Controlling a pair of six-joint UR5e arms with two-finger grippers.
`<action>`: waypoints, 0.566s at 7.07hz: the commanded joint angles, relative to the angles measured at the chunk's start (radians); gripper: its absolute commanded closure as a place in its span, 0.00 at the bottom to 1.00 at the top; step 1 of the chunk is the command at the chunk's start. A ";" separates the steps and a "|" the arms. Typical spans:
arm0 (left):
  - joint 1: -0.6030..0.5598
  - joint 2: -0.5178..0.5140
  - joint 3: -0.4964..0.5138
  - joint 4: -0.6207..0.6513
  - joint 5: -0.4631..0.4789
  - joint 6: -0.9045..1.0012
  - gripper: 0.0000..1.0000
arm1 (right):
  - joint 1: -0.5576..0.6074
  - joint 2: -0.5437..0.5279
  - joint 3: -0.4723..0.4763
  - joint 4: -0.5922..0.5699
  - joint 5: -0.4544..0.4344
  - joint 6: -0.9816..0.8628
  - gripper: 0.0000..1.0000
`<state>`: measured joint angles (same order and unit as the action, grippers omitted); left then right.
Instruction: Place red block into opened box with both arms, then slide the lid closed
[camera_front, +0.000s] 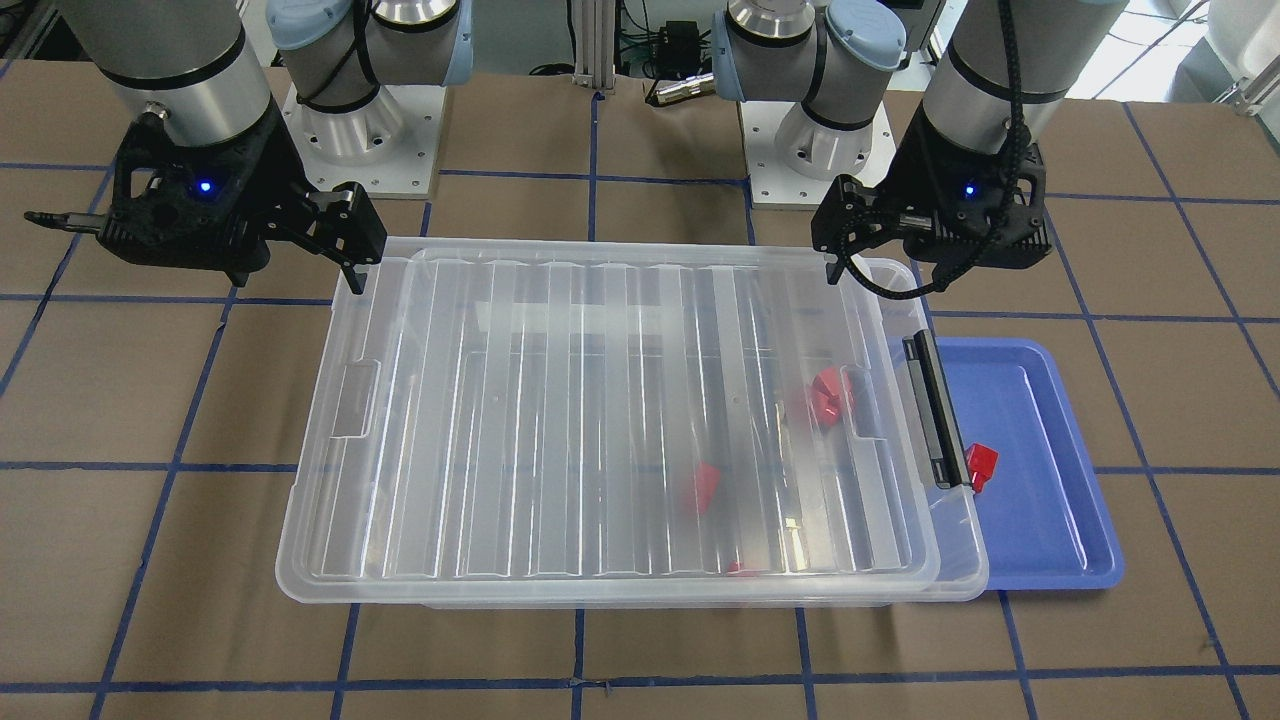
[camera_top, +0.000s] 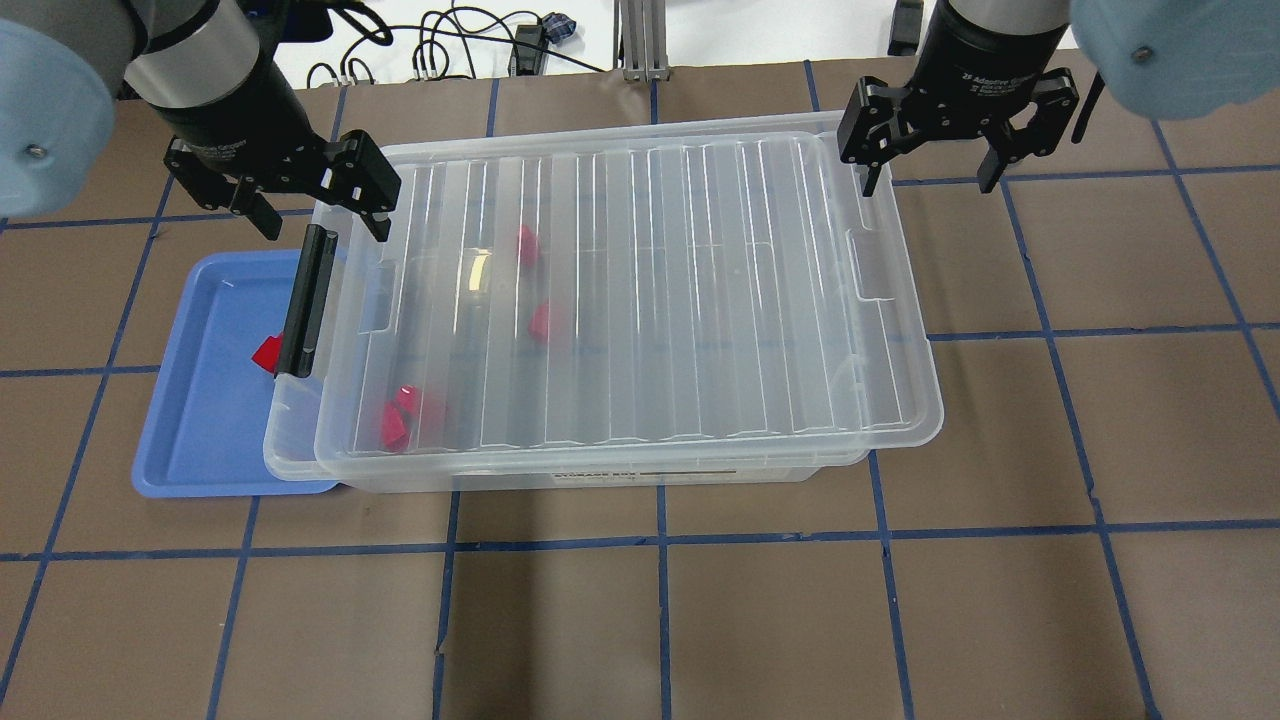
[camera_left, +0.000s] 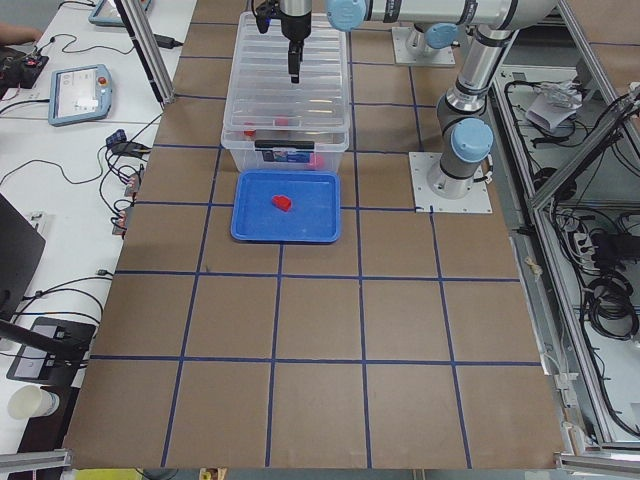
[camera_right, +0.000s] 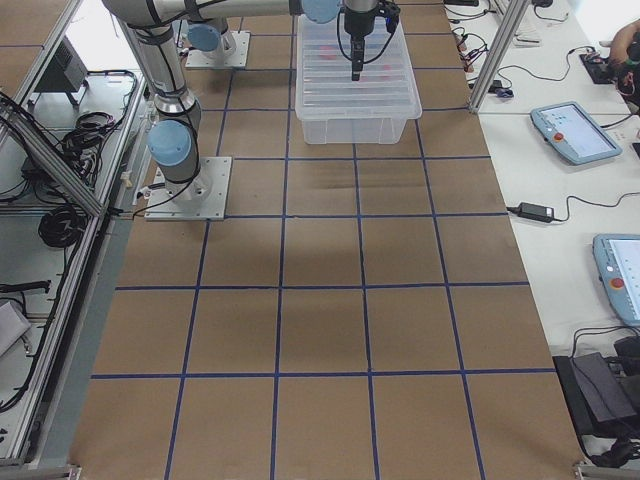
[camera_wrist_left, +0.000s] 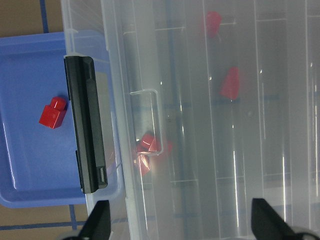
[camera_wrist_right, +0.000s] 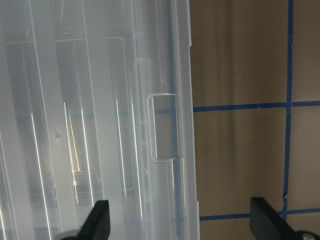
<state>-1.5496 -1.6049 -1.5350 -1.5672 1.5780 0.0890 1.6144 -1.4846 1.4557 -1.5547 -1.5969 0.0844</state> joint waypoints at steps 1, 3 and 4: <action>0.006 -0.003 0.009 0.001 -0.006 -0.003 0.00 | 0.001 0.000 0.000 0.001 0.000 0.000 0.00; -0.003 -0.007 -0.002 0.001 -0.003 -0.009 0.00 | -0.001 0.000 0.002 0.001 0.000 0.000 0.00; -0.001 -0.012 0.010 0.004 -0.021 -0.014 0.00 | 0.001 0.000 0.002 0.001 -0.002 0.000 0.00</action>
<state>-1.5505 -1.6107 -1.5324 -1.5654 1.5700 0.0804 1.6147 -1.4849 1.4568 -1.5540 -1.5975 0.0844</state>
